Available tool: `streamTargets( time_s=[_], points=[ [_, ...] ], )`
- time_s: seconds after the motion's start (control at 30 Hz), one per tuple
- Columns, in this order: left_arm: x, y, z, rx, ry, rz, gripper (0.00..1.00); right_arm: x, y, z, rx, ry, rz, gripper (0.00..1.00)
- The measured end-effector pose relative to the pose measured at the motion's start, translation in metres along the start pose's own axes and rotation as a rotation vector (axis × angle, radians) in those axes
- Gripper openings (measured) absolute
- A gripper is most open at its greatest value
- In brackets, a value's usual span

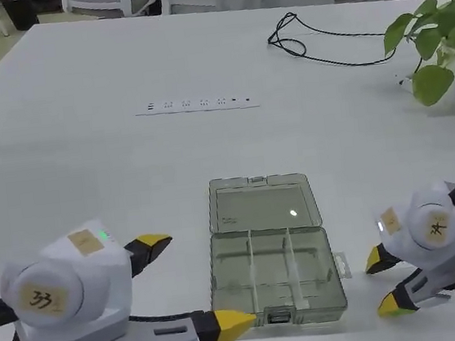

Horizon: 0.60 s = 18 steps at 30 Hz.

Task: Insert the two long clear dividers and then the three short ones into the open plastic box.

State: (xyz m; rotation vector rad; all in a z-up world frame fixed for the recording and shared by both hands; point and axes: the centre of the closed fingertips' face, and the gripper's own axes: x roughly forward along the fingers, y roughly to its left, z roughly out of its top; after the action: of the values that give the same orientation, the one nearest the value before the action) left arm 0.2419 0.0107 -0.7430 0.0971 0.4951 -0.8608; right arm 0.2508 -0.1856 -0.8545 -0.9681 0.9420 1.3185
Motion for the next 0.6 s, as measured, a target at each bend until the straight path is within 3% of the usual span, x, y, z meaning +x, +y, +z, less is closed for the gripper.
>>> streamTargets(
  time_s=[0.37,0.6],
  points=[
    [0.010,-0.007,0.002,-0.033,0.000,-0.016,0.86,-0.019,-0.002,-0.002,0.013,-0.012,-0.057,0.32],
    [0.023,-0.014,0.010,-0.094,-0.006,-0.055,0.82,-0.044,-0.009,0.018,-0.007,-0.063,-0.136,0.32]
  ],
)
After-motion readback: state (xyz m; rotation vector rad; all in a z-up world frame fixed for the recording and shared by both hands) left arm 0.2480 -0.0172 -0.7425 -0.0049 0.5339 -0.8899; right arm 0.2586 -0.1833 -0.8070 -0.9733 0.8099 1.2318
